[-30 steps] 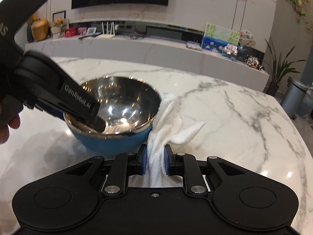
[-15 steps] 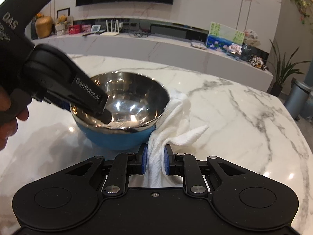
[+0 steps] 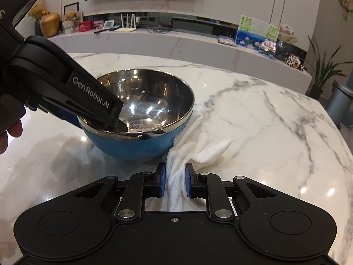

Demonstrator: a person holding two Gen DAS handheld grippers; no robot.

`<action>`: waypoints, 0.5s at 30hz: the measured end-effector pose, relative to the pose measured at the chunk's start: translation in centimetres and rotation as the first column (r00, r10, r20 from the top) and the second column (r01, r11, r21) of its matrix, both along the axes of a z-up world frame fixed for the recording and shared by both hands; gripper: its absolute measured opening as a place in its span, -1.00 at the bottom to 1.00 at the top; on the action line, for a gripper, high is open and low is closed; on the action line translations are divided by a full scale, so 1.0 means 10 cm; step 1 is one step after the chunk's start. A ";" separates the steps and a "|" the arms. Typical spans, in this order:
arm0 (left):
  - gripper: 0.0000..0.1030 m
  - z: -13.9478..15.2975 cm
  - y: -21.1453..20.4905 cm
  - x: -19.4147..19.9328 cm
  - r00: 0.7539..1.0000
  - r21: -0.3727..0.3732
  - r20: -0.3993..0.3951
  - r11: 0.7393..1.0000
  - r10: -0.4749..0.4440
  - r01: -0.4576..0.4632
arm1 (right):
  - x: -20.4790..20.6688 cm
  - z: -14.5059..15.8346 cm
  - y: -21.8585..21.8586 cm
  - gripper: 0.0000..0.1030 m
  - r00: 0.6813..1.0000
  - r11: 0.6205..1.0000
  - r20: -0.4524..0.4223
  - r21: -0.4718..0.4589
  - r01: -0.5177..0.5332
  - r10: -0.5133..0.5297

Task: Clean bowl
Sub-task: 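Rub the cloth along the bowl's blue outer wall with the right gripper while the left gripper holds the rim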

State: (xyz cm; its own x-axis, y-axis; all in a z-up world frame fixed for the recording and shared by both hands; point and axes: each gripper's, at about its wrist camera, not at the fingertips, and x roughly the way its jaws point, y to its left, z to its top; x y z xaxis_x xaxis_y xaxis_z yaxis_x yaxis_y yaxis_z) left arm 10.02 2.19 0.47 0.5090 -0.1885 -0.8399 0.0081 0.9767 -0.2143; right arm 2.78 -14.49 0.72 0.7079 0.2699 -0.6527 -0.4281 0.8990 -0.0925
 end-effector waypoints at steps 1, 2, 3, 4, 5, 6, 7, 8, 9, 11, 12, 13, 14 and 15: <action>-0.15 0.00 0.00 0.00 1.000 0.005 0.005 1.000 -0.005 0.005 | 0.00 0.01 -0.01 -0.68 1.000 1.000 0.009 0.002 0.003 -0.003; -0.21 0.00 0.00 0.00 1.000 0.010 0.010 1.000 -0.010 0.010 | -0.01 0.03 -0.02 -0.68 1.000 1.000 0.022 0.004 0.009 -0.009; -0.24 0.01 0.00 0.01 1.000 0.016 0.016 1.000 -0.015 0.015 | -0.01 0.04 -0.03 -0.68 0.999 1.000 0.030 0.005 0.012 -0.012; -0.25 0.01 0.00 0.01 1.000 0.019 0.019 1.000 -0.016 0.016 | -0.01 0.07 -0.05 -0.69 0.999 1.000 0.049 0.006 0.018 -0.019; -0.28 0.01 0.01 0.02 1.000 0.020 0.022 1.000 -0.016 0.016 | -0.02 0.08 -0.05 -0.69 0.998 1.000 0.060 0.006 0.021 -0.021; -0.33 0.01 0.01 0.03 1.000 0.021 0.025 1.000 -0.016 0.015 | -0.02 0.09 -0.06 -0.69 0.997 1.000 0.069 0.007 0.024 -0.024; -0.36 0.01 0.02 0.03 0.999 0.023 0.029 1.000 -0.016 0.016 | -0.02 0.11 -0.07 -0.68 0.996 1.000 0.082 0.008 0.027 -0.027; -0.41 0.00 0.02 0.04 0.999 0.026 0.032 1.000 -0.017 0.016 | -0.03 0.13 -0.08 -0.68 0.995 1.000 0.091 0.009 0.029 -0.030; -0.44 0.00 0.03 0.05 0.999 0.029 0.036 0.999 -0.017 0.016 | -0.02 0.13 -0.09 -0.68 0.995 0.999 0.095 0.012 0.030 -0.031; -0.49 0.01 0.03 0.05 0.999 0.034 0.039 0.999 -0.017 0.016 | -0.02 0.14 -0.10 -0.68 0.994 0.999 0.099 0.019 0.033 -0.035; -0.50 0.01 0.03 0.05 0.999 0.038 0.042 0.999 -0.019 0.017 | -0.02 0.14 -0.11 -0.68 0.994 0.999 0.099 0.022 0.035 -0.037; -0.50 0.01 0.03 0.05 0.999 0.040 0.042 0.999 -0.019 0.017 | -0.01 0.14 -0.11 -0.68 0.995 0.999 0.098 0.022 0.033 -0.035; -0.50 0.01 0.03 0.05 0.999 0.041 0.042 0.999 -0.020 0.018 | -0.01 0.14 -0.11 -0.68 0.995 0.999 0.096 0.021 0.031 -0.033; -0.50 0.01 0.03 0.05 0.999 0.043 0.041 0.999 -0.020 0.018 | -0.01 0.14 -0.11 -0.68 0.995 0.999 0.093 0.021 0.028 -0.030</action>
State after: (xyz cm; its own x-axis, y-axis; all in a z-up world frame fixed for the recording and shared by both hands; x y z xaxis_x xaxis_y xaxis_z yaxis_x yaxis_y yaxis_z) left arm 10.53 2.48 0.59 0.5401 -0.1628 -0.8257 0.0350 0.9846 -0.1712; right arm 2.71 -15.56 2.14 0.7732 0.2603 -0.5783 -0.3919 0.9131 -0.1130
